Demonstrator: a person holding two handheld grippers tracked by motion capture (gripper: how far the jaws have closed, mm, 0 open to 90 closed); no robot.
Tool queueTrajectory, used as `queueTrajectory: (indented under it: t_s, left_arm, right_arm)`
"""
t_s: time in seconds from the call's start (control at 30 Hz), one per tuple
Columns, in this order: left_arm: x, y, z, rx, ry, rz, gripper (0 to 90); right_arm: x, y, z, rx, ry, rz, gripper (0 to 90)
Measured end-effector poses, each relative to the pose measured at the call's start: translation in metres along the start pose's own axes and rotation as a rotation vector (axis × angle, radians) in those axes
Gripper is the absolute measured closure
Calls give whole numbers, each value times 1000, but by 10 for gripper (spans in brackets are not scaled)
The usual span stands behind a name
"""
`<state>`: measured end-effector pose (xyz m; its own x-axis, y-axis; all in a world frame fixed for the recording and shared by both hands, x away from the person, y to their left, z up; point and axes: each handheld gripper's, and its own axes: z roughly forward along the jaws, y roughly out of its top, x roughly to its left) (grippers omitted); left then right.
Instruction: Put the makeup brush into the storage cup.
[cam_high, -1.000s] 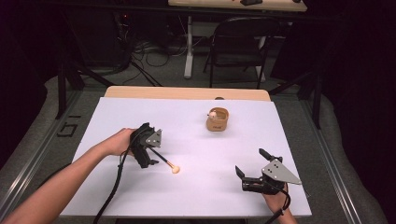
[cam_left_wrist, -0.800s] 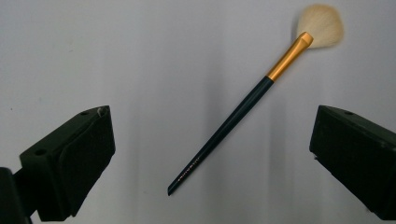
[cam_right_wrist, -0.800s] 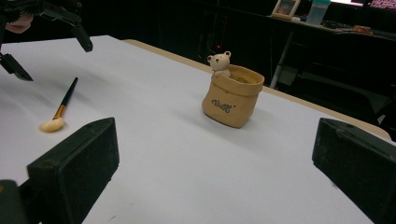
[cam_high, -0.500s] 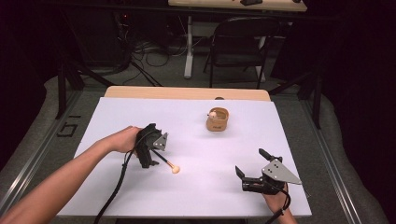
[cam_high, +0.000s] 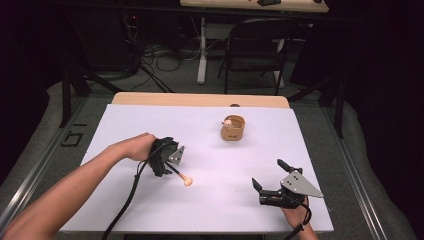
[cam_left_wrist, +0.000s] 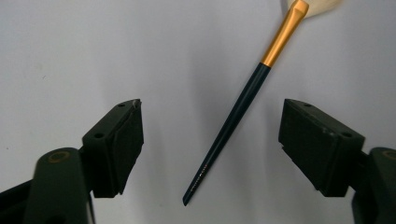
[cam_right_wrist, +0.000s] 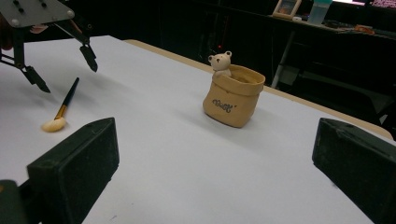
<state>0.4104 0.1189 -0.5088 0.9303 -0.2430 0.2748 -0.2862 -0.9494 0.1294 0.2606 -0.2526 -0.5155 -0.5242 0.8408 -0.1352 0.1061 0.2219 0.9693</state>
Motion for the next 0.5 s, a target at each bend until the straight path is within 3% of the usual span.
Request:
queueTrajectory:
  t_s: [0.5]
  left_arm:
    - [3, 11, 9, 62, -87, 99, 550]
  right_arm:
    - [0, 0, 0, 8, 5, -7, 2]
